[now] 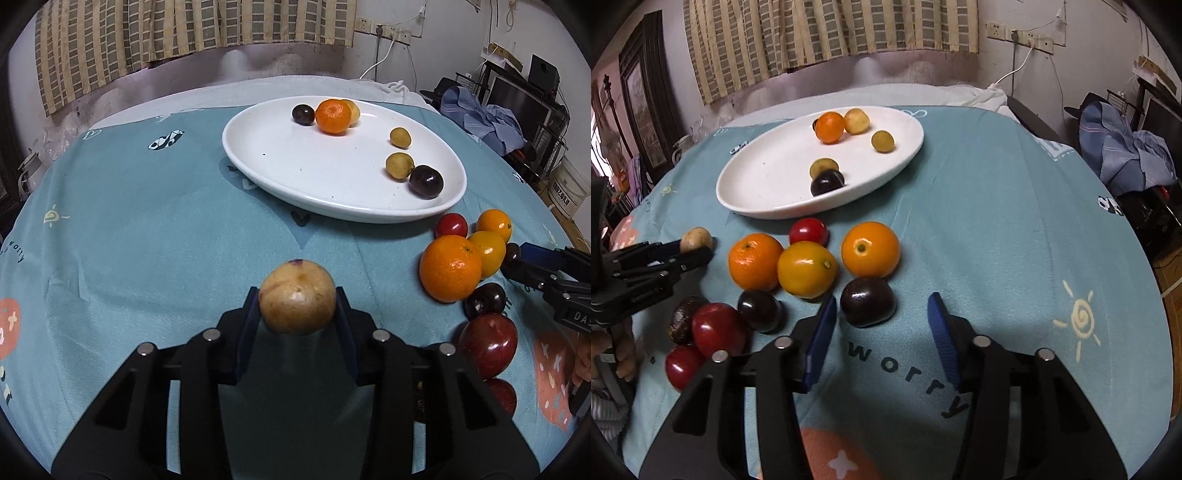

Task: Organize fruits
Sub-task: 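Place the large pale fruit with the left tool while the right tool places a dark plum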

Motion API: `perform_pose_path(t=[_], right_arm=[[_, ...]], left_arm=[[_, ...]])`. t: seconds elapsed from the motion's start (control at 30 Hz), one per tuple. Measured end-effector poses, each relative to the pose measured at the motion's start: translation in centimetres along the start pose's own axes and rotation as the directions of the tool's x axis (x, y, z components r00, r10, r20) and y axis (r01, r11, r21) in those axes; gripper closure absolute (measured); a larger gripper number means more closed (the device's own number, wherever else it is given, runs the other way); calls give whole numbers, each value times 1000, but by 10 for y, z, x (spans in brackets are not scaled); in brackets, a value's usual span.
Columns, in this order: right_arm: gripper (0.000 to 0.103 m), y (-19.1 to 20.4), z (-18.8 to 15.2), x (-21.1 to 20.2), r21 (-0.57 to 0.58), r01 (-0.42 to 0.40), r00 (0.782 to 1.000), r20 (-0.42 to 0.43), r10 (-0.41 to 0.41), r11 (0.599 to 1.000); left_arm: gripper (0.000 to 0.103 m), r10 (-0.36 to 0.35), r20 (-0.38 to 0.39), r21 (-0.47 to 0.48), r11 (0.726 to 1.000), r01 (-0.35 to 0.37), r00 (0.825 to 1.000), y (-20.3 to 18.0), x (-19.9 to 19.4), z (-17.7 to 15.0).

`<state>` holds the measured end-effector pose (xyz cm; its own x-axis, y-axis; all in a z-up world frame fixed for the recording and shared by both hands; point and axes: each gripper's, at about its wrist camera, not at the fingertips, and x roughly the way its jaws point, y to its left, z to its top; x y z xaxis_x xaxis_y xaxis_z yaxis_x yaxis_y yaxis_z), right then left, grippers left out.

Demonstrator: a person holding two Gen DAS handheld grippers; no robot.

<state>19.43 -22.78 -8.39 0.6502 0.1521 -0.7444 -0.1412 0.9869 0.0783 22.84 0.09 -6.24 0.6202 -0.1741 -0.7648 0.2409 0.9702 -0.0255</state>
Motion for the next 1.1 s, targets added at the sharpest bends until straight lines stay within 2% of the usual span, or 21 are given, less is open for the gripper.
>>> perform_pose_path(t=[0.13,0.23,0.3,0.47,0.53,0.7,0.77,0.87,1.0,1.1], right_arm=[[58,5,1,4,-23,-9,1000,2,9,1000],[69,4,2,6,-10,-35,999,-3,35,999],[72,2,3,6,-6,-43,999,-3,43,999],[74,3,3,2,-10,-62,998,0,62,998],[74,2,5,-9,-8,-80,996,26,80,997],[74,-1,16,-46,17,-101,982,163,97,995],[74,-1,31,-55,30,-114,973,205,105,993],[74,7,60,-54,21,-129,969,217,122,991],[74,20,97,-28,17,-125,971,209,119,992],[73,20,110,0,39,-129,975,186,119,991]], left_arm=[[63,2,-1,2,1000,-2,1000,1,-1,1],[63,1,-1,2,1000,-1,1000,0,0,1],[63,1,0,3,1000,-1,1000,1,0,0],[63,-11,11,6,1000,10,1000,-1,-3,0],[63,-13,30,6,1000,13,999,-2,-8,1],[63,-23,128,10,1000,22,992,-9,-40,13],[63,-21,153,12,1000,19,988,-12,-48,26],[63,-7,162,24,1000,3,987,-19,-45,51],[63,1,156,14,1000,-3,988,-23,-24,75],[63,2,131,-1,1000,-2,991,-20,-2,84]])
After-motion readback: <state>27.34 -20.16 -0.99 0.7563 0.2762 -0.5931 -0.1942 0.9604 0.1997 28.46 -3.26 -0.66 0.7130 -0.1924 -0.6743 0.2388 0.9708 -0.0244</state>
